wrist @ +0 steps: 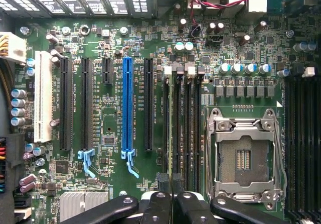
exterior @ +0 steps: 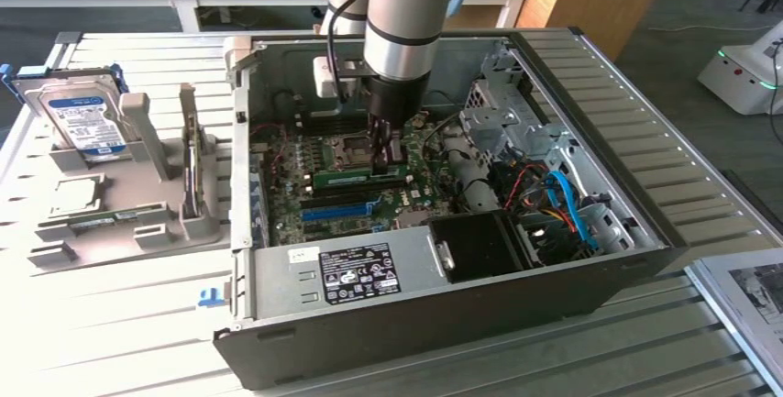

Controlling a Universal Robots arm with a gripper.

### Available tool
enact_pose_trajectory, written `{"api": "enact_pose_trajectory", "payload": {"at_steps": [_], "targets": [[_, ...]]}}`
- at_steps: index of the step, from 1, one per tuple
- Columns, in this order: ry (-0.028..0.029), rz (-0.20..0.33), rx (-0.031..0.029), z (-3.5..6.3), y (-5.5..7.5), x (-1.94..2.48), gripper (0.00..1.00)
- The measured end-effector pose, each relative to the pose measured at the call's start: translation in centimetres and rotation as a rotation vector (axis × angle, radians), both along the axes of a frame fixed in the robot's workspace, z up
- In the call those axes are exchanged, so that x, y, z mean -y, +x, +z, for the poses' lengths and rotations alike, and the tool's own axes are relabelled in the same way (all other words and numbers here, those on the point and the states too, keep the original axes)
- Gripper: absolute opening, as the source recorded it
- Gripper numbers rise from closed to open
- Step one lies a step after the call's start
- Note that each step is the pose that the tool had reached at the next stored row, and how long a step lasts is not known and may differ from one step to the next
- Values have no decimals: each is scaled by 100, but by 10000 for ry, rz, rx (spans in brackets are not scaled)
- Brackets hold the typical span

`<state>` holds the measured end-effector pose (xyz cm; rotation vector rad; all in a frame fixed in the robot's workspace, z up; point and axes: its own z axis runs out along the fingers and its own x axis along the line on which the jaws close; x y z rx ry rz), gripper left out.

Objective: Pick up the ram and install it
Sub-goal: 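Insert the ram into the slot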

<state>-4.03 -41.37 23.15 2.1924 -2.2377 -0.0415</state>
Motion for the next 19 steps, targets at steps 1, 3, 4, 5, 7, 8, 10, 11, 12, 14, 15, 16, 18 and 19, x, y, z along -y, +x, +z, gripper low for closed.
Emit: {"api": "enact_pose_trajectory", "payload": {"at_steps": [1,3,4,5,7,8,10,11,12,14,15,16,18,19], "targets": [[0,7,0,0,0,0,12],[0,138,0,0,0,0,12],[0,127,0,0,0,0,12],[-1,114,0,0,0,0,12],[0,94,0,0,0,0,12],[0,93,0,0,0,0,12],[1,89,0,0,0,0,12],[0,89,0,0,0,0,12],[0,87,0,0,0,0,12],[0,72,0,0,0,0,12],[0,64,0,0,0,0,12],[0,62,0,0,0,0,12],[0,60,0,0,0,0,12],[0,61,0,0,0,0,12]]}}
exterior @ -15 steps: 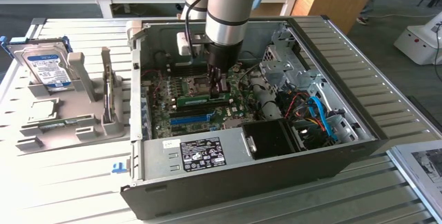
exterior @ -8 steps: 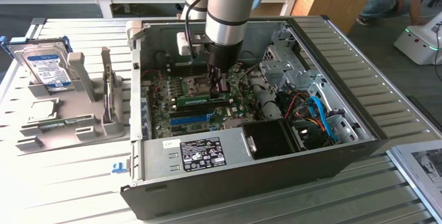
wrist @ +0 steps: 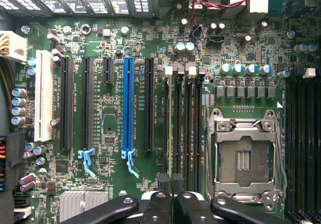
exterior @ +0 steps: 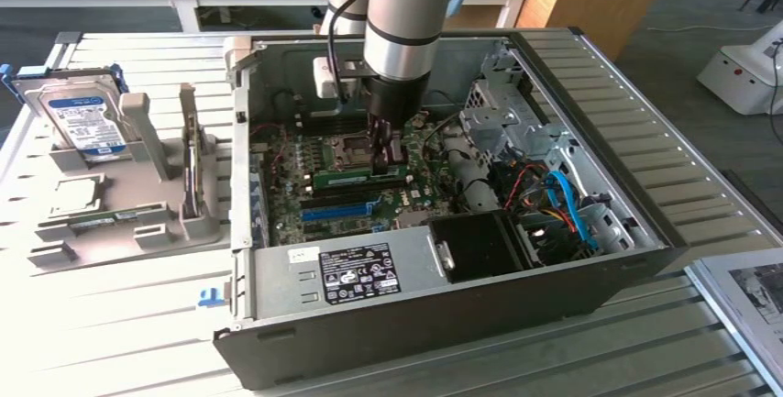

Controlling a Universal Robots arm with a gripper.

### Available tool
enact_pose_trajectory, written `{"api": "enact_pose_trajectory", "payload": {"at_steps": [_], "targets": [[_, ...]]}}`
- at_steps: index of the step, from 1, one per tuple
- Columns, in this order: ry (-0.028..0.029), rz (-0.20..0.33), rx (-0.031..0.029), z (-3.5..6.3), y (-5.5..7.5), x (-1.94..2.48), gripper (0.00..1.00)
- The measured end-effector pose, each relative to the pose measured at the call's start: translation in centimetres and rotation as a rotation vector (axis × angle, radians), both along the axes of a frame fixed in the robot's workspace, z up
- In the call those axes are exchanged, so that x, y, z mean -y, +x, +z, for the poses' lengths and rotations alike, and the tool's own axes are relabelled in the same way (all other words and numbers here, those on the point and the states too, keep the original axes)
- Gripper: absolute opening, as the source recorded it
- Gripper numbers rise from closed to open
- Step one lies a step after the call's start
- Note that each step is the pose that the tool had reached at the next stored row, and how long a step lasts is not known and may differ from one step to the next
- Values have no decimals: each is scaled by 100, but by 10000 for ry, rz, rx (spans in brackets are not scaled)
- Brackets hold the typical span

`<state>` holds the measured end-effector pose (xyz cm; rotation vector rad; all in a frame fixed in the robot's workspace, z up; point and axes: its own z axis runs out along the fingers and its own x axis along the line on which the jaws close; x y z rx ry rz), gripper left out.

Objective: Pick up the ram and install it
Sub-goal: 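Insert the ram into the slot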

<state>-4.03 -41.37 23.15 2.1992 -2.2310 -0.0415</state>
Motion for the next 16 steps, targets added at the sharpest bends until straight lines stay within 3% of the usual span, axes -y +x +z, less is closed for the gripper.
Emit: {"api": "enact_pose_trajectory", "payload": {"at_steps": [16], "targets": [[1,0,0,-14,0,0,12]]}}
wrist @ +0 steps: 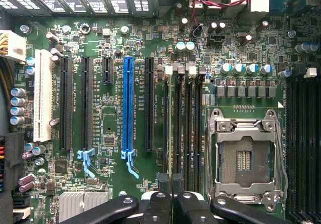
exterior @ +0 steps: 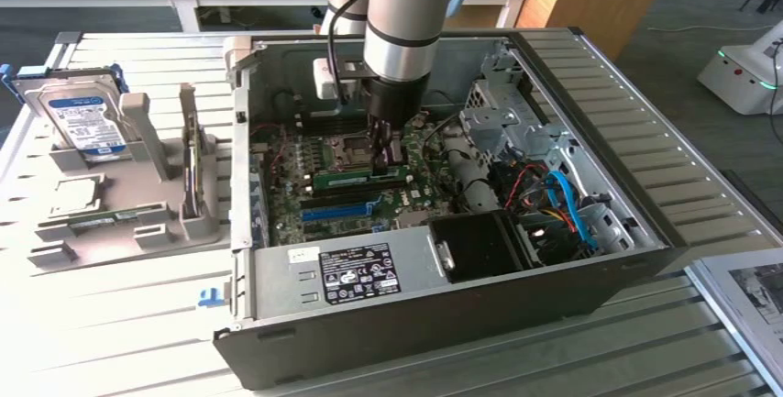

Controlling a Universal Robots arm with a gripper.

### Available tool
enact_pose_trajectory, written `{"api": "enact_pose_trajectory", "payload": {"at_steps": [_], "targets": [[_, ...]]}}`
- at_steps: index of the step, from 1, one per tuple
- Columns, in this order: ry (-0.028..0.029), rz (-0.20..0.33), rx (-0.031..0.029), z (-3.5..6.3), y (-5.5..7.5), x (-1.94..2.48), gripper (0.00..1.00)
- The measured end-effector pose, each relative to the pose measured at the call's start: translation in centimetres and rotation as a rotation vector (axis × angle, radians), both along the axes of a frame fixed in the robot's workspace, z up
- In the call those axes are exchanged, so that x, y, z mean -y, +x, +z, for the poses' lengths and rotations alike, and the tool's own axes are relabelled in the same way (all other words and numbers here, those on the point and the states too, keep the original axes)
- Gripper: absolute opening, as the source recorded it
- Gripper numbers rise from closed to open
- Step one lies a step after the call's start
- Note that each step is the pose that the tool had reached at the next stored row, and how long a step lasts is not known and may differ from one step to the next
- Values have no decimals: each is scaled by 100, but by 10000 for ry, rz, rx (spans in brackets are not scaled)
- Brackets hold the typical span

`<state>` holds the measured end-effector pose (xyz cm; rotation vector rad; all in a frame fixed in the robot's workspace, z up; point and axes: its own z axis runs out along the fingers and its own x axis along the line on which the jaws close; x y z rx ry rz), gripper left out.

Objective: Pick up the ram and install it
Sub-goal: 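Insert the ram into the slot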

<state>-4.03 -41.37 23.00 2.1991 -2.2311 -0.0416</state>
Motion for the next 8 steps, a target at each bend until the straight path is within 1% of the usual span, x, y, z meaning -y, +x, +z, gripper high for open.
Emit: {"api": "enact_pose_trajectory", "payload": {"at_steps": [8], "targets": [[-1,0,0,-17,0,0,12]]}}
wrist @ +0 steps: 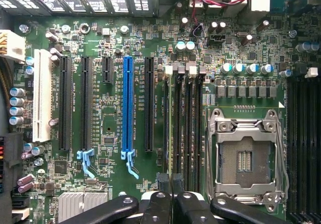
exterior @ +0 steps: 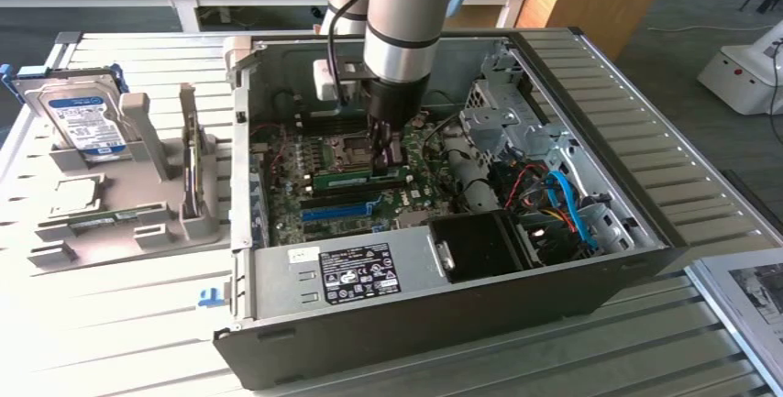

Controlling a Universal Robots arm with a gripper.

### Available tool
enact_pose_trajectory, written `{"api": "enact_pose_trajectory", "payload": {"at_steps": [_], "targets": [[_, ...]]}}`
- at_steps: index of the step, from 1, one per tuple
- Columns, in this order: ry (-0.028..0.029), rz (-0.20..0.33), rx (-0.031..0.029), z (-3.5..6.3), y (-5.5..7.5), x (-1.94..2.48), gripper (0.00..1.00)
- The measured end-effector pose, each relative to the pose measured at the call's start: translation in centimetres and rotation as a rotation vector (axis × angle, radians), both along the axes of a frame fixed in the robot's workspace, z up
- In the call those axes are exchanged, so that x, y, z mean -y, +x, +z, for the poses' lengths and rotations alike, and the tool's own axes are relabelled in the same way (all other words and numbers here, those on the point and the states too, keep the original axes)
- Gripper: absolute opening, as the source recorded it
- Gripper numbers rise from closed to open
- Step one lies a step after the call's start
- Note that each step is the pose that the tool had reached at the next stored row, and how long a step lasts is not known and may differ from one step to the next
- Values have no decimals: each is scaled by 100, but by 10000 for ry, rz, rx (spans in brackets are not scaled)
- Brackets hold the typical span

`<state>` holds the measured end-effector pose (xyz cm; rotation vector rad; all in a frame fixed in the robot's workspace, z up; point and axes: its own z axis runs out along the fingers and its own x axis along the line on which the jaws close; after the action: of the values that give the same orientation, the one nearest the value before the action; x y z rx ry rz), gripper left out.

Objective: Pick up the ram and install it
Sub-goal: 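Insert the ram into the slot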

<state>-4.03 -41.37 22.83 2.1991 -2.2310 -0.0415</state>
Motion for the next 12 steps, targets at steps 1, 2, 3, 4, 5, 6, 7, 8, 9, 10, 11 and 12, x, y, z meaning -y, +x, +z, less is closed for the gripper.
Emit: {"api": "enact_pose_trajectory", "payload": {"at_steps": [1,2,3,4,5,6,7,8,9,10,11,12], "targets": [[1,-1,0,-4,0,0,12],[1,-2,0,-9,0,0,12],[1,-4,0,-14,0,0,12],[0,-7,0,-19,0,0,12],[0,-10,0,-25,0,0,12],[0,-12,0,-30,0,0,12],[0,-15,0,-36,0,0,12],[0,-17,0,-41,0,0,12],[0,-19,0,-46,0,0,12],[-1,-21,0,-50,0,0,12],[-2,-23,-1,-52,0,1,12],[-2,-25,-1,-54,0,0,12]]}}
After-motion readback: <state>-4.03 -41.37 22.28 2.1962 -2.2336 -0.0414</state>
